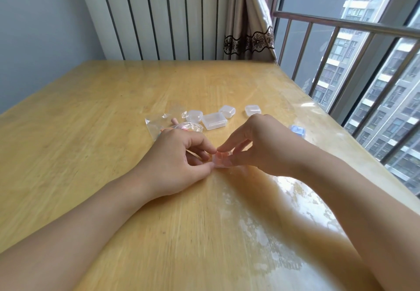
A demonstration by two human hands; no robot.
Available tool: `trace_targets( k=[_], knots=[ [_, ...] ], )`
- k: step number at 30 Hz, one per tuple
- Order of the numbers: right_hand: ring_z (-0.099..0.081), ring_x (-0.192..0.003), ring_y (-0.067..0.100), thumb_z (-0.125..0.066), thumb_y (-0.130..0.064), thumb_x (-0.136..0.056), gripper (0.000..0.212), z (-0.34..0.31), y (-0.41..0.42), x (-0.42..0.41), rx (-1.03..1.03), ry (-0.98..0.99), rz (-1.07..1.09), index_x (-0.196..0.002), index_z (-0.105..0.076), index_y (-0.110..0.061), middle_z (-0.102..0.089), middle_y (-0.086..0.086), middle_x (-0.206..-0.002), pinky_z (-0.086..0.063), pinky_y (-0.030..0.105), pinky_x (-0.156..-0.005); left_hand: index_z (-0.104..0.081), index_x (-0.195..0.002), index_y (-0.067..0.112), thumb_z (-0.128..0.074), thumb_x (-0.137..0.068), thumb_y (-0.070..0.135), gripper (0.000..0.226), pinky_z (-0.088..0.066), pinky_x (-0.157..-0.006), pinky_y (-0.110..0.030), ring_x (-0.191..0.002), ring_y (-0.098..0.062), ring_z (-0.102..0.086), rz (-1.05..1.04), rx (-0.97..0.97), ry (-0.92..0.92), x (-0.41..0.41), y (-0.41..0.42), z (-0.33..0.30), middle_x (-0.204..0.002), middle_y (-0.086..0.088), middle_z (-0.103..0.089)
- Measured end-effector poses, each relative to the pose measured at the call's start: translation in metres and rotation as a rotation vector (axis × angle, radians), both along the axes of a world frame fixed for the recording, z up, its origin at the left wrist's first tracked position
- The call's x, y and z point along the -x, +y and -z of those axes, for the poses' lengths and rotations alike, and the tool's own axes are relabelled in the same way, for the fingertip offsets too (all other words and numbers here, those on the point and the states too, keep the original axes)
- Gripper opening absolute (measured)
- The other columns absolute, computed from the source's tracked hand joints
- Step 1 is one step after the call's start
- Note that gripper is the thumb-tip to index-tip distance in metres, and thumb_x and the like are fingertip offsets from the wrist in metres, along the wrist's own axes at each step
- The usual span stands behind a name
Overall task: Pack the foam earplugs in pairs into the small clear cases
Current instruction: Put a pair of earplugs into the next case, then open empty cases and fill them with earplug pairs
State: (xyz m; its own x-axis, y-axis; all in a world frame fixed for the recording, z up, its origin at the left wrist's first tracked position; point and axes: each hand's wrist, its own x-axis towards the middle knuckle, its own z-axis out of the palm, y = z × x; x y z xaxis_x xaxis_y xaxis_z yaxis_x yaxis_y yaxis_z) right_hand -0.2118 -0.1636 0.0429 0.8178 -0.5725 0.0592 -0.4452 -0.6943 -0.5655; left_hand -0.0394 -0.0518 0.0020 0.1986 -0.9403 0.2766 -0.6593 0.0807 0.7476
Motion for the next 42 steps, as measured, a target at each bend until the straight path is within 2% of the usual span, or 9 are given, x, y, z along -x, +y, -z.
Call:
trace_targets(
  k=[3, 6, 13, 18, 22, 26, 31, 38, 42],
  knots=[
    [-0.06, -0.061, -0.017, -0.087, -0.038, -0.077, 0.023, 0.0, 0.001, -0.001, 0.015, 0.01, 0.037, -0.098, -0.083, -0.031, -0.062, -0.028, -0.056, -0.043, 0.003, -0.053, -0.079, -0.092, 0.025, -0.084, -0.077, 0.02, 0.017, -0.043, -0.11, -0.054, -0.067, -0.009, -0.074, 0.017, -0.001, -0.014, -0.002, 0.0, 0.003, -0.082, 0.003, -0.075],
    [-0.056, -0.053, -0.016, -0.087, -0.037, -0.077, 0.024, 0.001, 0.002, -0.004, 0.045, 0.008, 0.044, -0.1, -0.083, -0.03, -0.052, -0.026, -0.048, -0.038, 0.002, -0.048, -0.079, -0.092, 0.025, -0.081, -0.08, 0.025, 0.012, -0.035, -0.118, -0.047, -0.072, -0.006, -0.074, 0.049, -0.001, -0.078, -0.005, -0.001, 0.001, -0.085, 0.006, -0.078],
    [-0.066, -0.079, 0.008, -0.083, -0.025, -0.079, 0.017, 0.007, 0.008, -0.005, 0.146, -0.017, -0.038, -0.096, -0.079, -0.022, -0.071, -0.01, -0.085, -0.059, 0.034, -0.071, -0.078, -0.084, 0.03, -0.062, -0.09, 0.046, 0.023, -0.025, -0.121, -0.052, -0.072, -0.004, -0.072, 0.126, 0.086, -0.318, -0.004, -0.001, -0.003, -0.078, 0.014, -0.076],
    [-0.069, -0.074, 0.008, -0.082, -0.027, -0.077, 0.016, 0.009, -0.01, -0.003, 0.191, -0.115, -0.02, -0.089, -0.073, -0.021, -0.073, -0.009, -0.083, -0.059, 0.035, -0.071, -0.077, -0.088, 0.026, -0.082, -0.081, 0.021, 0.01, -0.058, -0.089, -0.045, -0.072, -0.002, -0.07, 0.037, 0.225, -0.237, 0.002, 0.001, -0.005, -0.078, 0.024, -0.07],
    [-0.056, -0.066, -0.015, -0.086, -0.034, -0.075, 0.023, 0.007, -0.05, 0.014, 0.313, -0.288, 0.274, -0.086, -0.07, -0.022, -0.07, -0.012, -0.082, -0.04, 0.006, -0.058, -0.076, -0.09, 0.023, -0.084, -0.076, 0.017, 0.018, -0.049, -0.069, -0.018, -0.064, -0.011, -0.061, -0.093, 0.321, -0.274, -0.002, 0.002, -0.009, -0.082, 0.021, -0.069],
    [-0.053, -0.069, -0.011, -0.084, -0.036, -0.077, 0.023, 0.023, -0.058, 0.011, 0.304, -0.193, 0.31, -0.088, -0.069, -0.024, -0.07, -0.013, -0.088, -0.036, 0.012, -0.059, -0.077, -0.087, 0.019, -0.083, -0.076, 0.009, 0.016, -0.038, -0.057, -0.005, -0.063, -0.016, -0.055, -0.207, 0.395, -0.26, -0.007, 0.002, -0.014, -0.073, 0.013, -0.068],
    [-0.066, -0.084, 0.016, -0.08, -0.038, -0.079, 0.02, 0.02, -0.06, 0.012, 0.307, -0.056, 0.373, -0.085, -0.069, -0.023, -0.072, -0.008, -0.09, -0.057, 0.036, -0.073, -0.078, -0.083, 0.021, -0.076, -0.077, 0.012, 0.012, -0.038, -0.053, -0.008, -0.057, -0.017, -0.055, -0.357, 0.354, -0.191, -0.018, -0.001, -0.014, -0.066, 0.01, -0.068],
    [-0.058, -0.093, 0.015, -0.084, -0.037, -0.077, 0.025, 0.015, -0.058, 0.016, 0.309, -0.154, 0.398, -0.092, -0.071, -0.022, -0.067, -0.007, -0.098, -0.039, 0.026, -0.065, -0.076, -0.081, 0.021, -0.072, -0.084, 0.008, 0.014, -0.04, -0.051, -0.005, -0.055, -0.009, -0.061, -0.441, 0.305, -0.035, -0.02, -0.003, -0.015, -0.066, -0.001, -0.07],
    [-0.052, -0.109, 0.021, -0.072, -0.03, -0.088, 0.031, 0.026, -0.04, -0.013, 0.463, -0.18, 0.217, -0.118, -0.066, -0.023, -0.068, -0.007, -0.12, -0.041, 0.031, -0.082, -0.074, -0.085, 0.019, -0.065, -0.089, 0.007, 0.016, -0.052, -0.049, -0.019, -0.05, -0.001, -0.06, -0.488, 0.355, 0.12, -0.02, -0.002, -0.02, -0.072, 0.002, -0.07]
  ],
)
